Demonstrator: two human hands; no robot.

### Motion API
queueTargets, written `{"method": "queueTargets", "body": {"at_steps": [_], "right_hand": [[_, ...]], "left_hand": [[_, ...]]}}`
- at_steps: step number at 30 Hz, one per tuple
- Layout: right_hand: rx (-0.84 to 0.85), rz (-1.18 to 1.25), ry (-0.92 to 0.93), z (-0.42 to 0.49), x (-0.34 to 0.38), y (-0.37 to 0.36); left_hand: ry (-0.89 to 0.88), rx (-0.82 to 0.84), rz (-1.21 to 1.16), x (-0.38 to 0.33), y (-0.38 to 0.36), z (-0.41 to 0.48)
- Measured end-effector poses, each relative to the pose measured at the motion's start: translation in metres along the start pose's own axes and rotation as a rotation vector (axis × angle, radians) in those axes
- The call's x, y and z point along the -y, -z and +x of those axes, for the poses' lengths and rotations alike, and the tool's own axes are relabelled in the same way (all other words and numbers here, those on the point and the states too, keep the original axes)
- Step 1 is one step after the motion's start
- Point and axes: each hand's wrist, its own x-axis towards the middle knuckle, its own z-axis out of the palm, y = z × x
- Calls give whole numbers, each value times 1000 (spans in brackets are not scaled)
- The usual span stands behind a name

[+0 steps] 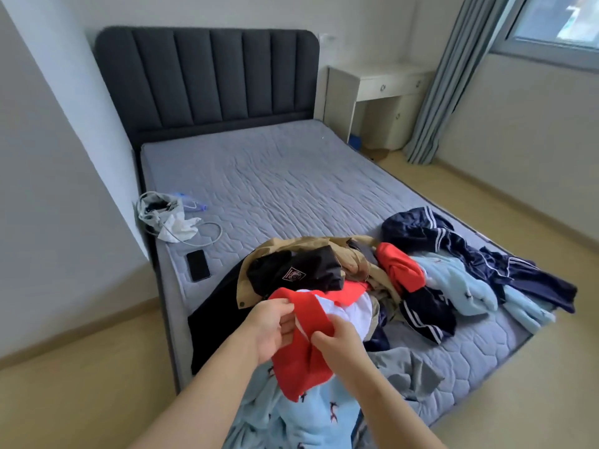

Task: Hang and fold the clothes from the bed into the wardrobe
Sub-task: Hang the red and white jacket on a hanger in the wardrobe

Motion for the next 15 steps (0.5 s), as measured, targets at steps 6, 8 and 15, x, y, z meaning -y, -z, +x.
{"method": "queueTargets", "body": {"at_steps": [6, 8, 15], "right_hand": [[-105, 162, -24, -4, 18, 17], [-79, 173, 25, -7, 30, 23], [-191, 278, 88, -10, 35, 43]], "left_hand": [[-470, -226, 888, 7, -5, 19], [-519, -172, 1133, 9, -6, 34], [-452, -249, 1009, -4, -10, 47]]}}
